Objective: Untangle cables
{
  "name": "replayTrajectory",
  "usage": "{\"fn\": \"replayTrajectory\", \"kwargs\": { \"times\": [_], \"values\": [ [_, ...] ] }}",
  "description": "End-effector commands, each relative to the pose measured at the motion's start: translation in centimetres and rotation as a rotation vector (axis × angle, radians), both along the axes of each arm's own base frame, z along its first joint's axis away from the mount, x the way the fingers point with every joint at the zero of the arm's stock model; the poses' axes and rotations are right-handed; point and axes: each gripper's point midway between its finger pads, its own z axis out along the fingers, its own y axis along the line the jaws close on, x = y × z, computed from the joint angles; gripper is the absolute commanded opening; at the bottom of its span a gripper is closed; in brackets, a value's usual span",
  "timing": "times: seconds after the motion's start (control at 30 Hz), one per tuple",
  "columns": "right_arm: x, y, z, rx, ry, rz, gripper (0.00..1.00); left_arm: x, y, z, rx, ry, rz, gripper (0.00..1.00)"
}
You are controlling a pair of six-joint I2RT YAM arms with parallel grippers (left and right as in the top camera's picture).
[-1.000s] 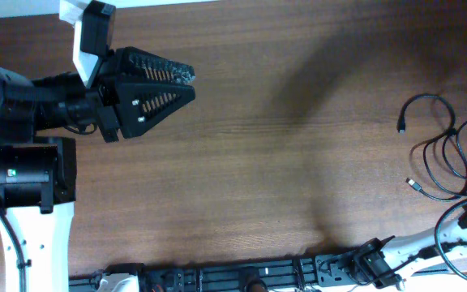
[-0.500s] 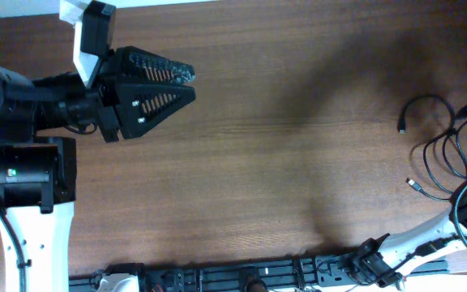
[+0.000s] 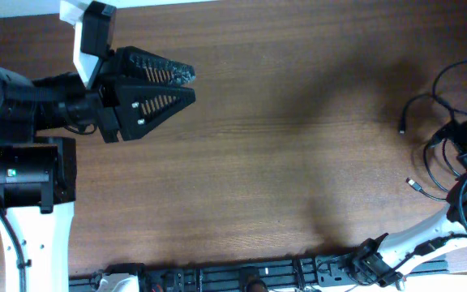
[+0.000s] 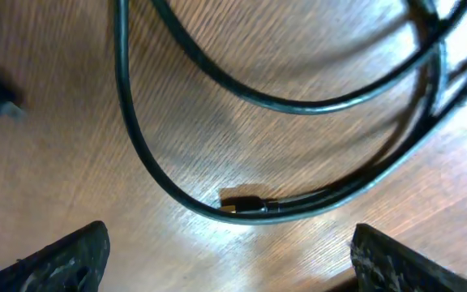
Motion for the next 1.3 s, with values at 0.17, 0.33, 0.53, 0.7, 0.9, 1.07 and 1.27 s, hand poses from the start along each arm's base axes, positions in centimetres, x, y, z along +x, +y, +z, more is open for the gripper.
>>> {"fn": "replayTrajectory", "kwargs": {
  "times": [0.17,0.33,0.53,0.7,0.9,1.07,1.27],
  "values": [
    [-0.1,0.7,-4.3,-0.034,-0.046,0.134,0.66,-0.5,-0.1,0.2,0.005,-0.03,-0.016,0.58],
    [3.5,1.8,-4.3,0.037,-0.244,0.11,0.04,-0.4,-0.1,0.3,0.003,-0.03,-0.01,0.59],
    [8.3,-1.4,1.1,-0.039,-0.412,0.149,0.04,-0.4,-0.1,0.3,0.003,-0.029,-0.01,0.59],
    [9.5,-6.5,5.7,-0.261,-0.394,0.191,0.04,-0.4,-0.1,0.3,0.003,-0.029,-0.01,0.58],
    [11.6,-11.8,13.0,-0.536,-0.437,0.236,0.04,-0.4,-0.1,0.3,0.003,-0.03,-0.01,0.58],
    [12.5,-14.9,18.4,-0.73,-0.47,0.209,0.04,-0.4,-0.1,0.3,0.004,-0.052,-0.009,0.57],
    [10.2,-16.8,19.4,-0.828,-0.346,0.128,0.99,-0.4,-0.1,0.3,0.004,-0.051,-0.009,0.58]
  ]
}}
